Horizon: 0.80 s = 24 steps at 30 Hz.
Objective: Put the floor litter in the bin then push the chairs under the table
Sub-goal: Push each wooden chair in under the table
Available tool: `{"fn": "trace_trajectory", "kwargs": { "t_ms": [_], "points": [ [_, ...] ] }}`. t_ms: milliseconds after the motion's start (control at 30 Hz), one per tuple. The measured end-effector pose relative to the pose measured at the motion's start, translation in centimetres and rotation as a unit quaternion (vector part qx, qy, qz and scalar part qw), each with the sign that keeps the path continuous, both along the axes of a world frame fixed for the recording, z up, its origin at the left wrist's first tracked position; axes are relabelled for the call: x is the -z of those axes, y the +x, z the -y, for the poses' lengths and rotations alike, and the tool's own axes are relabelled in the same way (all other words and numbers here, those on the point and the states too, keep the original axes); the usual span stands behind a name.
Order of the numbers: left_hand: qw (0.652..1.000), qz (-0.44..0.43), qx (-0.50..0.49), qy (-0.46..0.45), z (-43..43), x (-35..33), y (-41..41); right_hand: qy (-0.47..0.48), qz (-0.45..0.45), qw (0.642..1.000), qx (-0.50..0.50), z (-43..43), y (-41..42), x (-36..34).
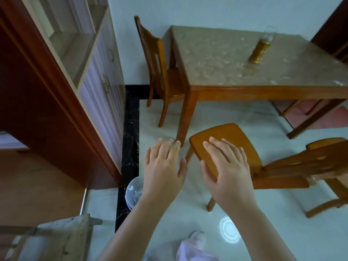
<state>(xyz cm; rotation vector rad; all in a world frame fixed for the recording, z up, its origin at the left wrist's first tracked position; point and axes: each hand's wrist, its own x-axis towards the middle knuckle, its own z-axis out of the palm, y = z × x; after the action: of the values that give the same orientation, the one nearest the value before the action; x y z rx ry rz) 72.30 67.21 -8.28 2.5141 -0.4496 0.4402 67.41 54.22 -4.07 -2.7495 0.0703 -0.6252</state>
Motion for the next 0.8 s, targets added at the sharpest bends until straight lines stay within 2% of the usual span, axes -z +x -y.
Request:
{"fn": "trace_trajectory", "kwargs": {
  "t_ms": [267,400,567,800],
  "points": [
    [0.996,-0.023,0.081,-0.008,5.1,-2.8,-1.6,0.022,-0.010,0.997,0.067,5.1,-2.8,-2.1],
    [0.995,-0.040,0.090,-0.001,9.1,-3.4,-2.4,0.019,-0.016,0.996,0.089,8.8,-4.0,-2.4],
    [0.990,-0.056,0.126,0.010,17.0,-3.9,-4.9,0.007,0.008,0.993,0.116,16.3,-7.2,-2.4],
    [0.991,-0.066,0.114,0.034,29.2,-3.6,-9.4,-0.006,-0.019,0.992,0.128,29.0,-11.9,-2.1]
  ]
}}
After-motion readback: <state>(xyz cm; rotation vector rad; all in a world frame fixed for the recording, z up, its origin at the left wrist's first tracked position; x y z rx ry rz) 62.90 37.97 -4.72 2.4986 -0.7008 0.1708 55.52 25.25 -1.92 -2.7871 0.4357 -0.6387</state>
